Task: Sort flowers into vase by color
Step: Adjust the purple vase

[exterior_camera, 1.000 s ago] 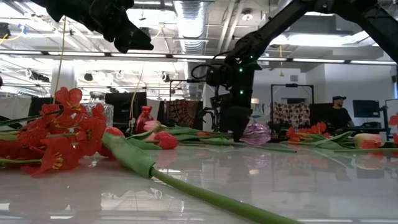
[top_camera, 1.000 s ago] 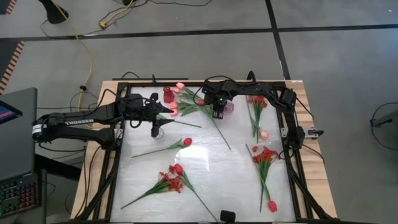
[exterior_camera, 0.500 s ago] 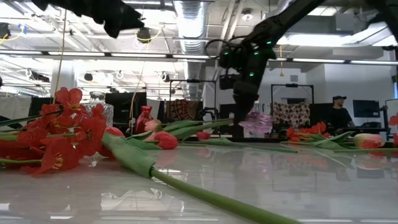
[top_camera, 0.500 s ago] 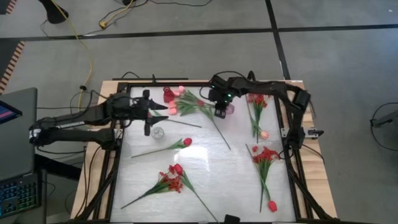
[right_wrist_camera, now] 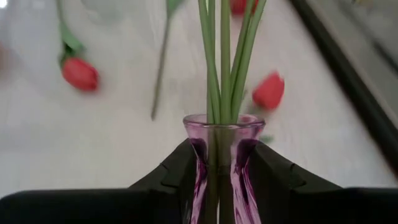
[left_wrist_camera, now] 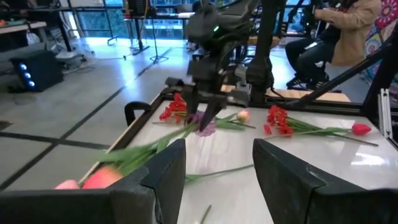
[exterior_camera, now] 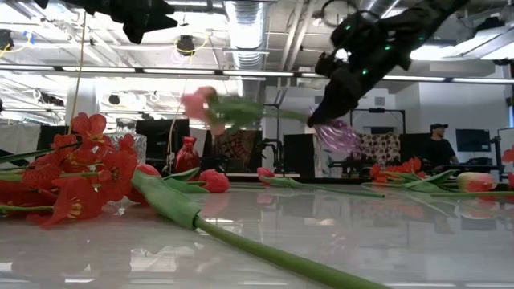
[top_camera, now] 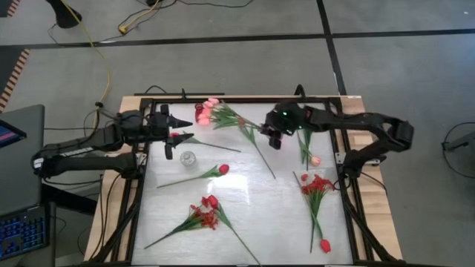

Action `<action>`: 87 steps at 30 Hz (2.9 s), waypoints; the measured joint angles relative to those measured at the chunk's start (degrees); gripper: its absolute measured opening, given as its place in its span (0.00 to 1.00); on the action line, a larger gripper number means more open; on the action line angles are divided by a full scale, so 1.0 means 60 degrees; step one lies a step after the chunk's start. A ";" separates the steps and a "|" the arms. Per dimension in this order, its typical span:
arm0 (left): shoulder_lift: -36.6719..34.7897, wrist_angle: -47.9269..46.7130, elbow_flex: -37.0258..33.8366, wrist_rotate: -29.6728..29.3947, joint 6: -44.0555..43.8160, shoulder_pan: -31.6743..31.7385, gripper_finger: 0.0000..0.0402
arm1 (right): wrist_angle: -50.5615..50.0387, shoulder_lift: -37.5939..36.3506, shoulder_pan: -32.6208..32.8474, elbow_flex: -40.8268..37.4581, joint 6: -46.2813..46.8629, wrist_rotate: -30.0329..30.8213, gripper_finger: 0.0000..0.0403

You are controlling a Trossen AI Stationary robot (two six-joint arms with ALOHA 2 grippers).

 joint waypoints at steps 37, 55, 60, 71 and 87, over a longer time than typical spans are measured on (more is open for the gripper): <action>0.0057 0.0025 0.0000 0.0673 -0.0561 -0.0015 0.44 | 1.4255 -0.0597 0.0633 -0.5173 0.1525 0.0052 0.38; 0.0057 0.0016 -0.0002 0.0668 -0.0490 -0.0015 0.44 | 1.2532 -0.0579 -0.0043 -0.5208 0.1270 0.0249 0.37; 0.0061 -0.0011 -0.0044 0.0754 -0.0513 -0.0015 0.44 | 1.3166 -0.0561 -0.0226 -0.5601 0.1437 0.0256 0.37; 0.0124 0.0021 -0.0044 0.0782 -0.0760 -0.0034 0.44 | 1.5898 0.2020 -0.0331 -0.6028 0.1549 0.0545 0.37; 0.0944 0.0059 -0.0051 0.0553 -0.0862 -0.0044 0.44 | 1.5952 0.3086 -0.1095 -0.5071 0.1480 -0.0068 0.36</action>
